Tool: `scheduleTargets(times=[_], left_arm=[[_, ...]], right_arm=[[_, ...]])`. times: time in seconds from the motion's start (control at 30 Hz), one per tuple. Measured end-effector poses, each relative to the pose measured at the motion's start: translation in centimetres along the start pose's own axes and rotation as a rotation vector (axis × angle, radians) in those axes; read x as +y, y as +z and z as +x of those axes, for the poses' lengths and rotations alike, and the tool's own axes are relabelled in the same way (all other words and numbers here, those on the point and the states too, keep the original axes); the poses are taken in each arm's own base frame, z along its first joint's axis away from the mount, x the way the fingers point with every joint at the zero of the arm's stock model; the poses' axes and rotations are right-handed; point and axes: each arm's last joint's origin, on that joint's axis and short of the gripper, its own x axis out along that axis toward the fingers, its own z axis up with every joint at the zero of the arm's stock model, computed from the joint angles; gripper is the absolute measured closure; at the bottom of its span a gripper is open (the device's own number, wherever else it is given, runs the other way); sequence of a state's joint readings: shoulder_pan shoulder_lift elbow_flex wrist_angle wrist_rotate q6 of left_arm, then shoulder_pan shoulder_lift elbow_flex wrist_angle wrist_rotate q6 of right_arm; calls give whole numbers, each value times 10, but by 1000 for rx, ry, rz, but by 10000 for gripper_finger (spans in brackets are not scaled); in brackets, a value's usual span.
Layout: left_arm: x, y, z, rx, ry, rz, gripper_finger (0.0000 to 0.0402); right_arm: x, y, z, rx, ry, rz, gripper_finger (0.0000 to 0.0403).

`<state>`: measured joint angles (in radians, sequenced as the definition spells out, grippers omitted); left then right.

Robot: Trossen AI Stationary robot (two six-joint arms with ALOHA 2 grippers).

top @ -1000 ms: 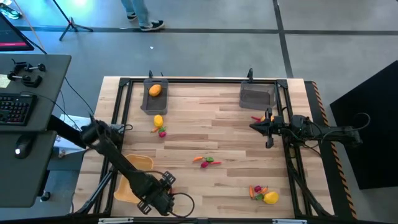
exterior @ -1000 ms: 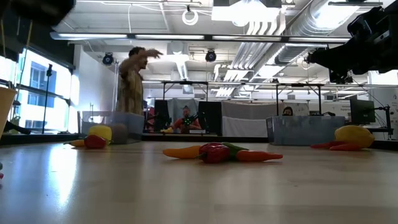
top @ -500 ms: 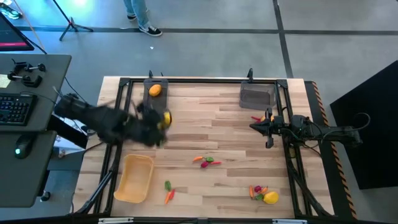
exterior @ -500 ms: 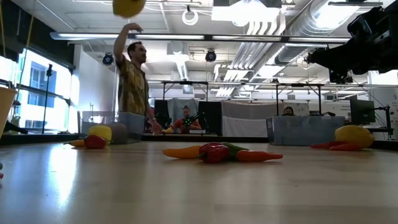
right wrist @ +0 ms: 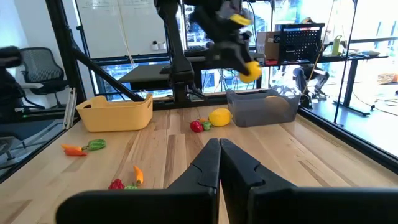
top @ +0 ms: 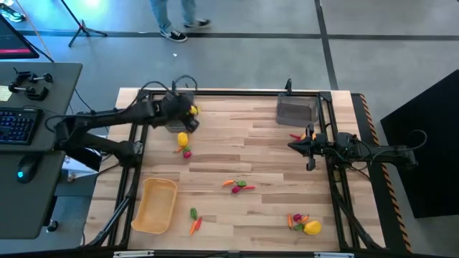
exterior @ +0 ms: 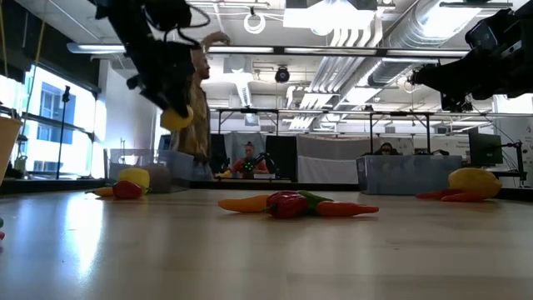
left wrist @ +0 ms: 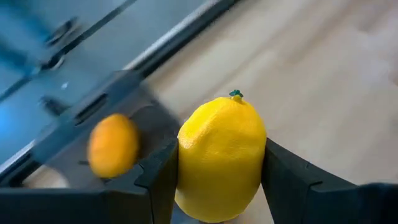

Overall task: Sort produce into baskets
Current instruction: Put the bottom left yellow lemon into the left black bin, then put the top right yellow lemon into the left black bin

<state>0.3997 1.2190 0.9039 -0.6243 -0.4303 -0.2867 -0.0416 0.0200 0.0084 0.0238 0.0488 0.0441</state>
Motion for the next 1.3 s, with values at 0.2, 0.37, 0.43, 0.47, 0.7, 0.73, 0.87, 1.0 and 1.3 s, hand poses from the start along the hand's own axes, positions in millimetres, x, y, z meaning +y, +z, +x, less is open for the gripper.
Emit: scheduleTargets(times=[0.2, 0.37, 0.43, 0.47, 0.7, 0.73, 0.87, 1.0, 1.3], left_arm=[[41, 4, 26, 66, 166, -32, 224], [54, 5, 34, 82, 216, -114, 219], [54, 2, 34, 117, 217, -99, 216], [54, 2, 34, 117, 213, -91, 215], [54, 3, 34, 95, 215, -181, 187], [54, 3, 34, 96, 216, -190, 178], [56, -1, 33, 115, 292, -249, 139], [57, -6, 32, 161, 312, -238, 122], [31, 8, 19, 173, -38, -201, 123]], right_arm=[[0, 0, 0, 0, 0, 0, 402], [0, 0, 0, 0, 0, 0, 402], [0, 0, 0, 0, 0, 0, 402], [0, 0, 0, -1, 0, 0, 402], [0, 0, 0, 0, 0, 0, 402], [0, 0, 0, 0, 0, 0, 402], [0, 0, 0, 0, 0, 0, 402], [0, 0, 0, 0, 0, 0, 402], [0, 0, 0, 0, 0, 0, 402]])
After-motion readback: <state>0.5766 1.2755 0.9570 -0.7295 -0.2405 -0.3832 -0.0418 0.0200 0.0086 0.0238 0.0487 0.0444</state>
